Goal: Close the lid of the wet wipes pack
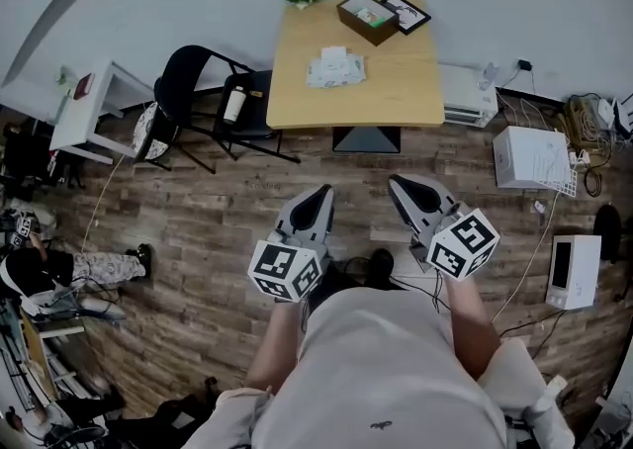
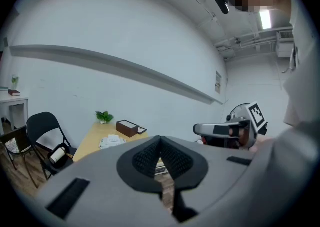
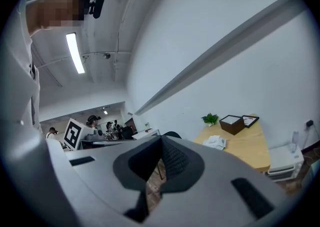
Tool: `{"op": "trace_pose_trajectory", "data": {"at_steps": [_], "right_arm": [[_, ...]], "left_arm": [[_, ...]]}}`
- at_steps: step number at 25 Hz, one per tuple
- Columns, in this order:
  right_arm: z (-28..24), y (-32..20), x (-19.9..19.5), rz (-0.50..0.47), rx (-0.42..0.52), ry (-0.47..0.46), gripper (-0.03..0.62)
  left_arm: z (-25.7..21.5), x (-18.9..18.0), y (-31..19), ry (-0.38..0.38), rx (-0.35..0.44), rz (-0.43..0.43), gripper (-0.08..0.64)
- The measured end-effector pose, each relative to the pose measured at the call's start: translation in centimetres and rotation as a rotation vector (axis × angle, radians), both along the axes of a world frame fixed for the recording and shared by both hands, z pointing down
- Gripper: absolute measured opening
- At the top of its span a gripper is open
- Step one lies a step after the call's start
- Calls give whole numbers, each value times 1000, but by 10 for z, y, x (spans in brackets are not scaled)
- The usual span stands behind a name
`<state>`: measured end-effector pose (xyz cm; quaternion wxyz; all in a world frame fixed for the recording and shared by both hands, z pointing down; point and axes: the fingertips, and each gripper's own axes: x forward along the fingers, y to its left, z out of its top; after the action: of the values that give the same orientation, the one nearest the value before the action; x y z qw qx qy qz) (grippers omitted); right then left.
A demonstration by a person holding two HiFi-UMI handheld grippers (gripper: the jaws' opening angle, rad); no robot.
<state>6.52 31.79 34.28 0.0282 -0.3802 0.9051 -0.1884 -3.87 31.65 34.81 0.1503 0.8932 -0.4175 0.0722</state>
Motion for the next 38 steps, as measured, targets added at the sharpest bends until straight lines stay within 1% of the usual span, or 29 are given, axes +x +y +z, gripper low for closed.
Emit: {"op": "trace_pose_trajectory", "data": {"at_steps": [5,11,13,15,17,20,27,38], "right_arm": [[4,3,-4,-8,9,29,-3],[14,-3,-13,3,3,88,-2],[15,-10,-16,5,2,80,54],[16,-20,-19,5,5,69,68],[16,-30,-22,6,3,67,94],[15,-51,-26,19,-1,49,117],[14,-107,-41,44,-19,56,121],[7,-192,-65,97,-34,82,121]], "left_arm": [[5,0,1,0,10,6,6],[7,-5,-8,13,33,14,8],[7,-8,-15,16,40,20,11],[8,-11,-25,18,40,21,42],[10,-16,-36,18,35,18,89],[11,-25,-54,16,32,21,101],[16,-41,-110,10,20,60,104],[12,-66,-200,22,25,112,104]]}}
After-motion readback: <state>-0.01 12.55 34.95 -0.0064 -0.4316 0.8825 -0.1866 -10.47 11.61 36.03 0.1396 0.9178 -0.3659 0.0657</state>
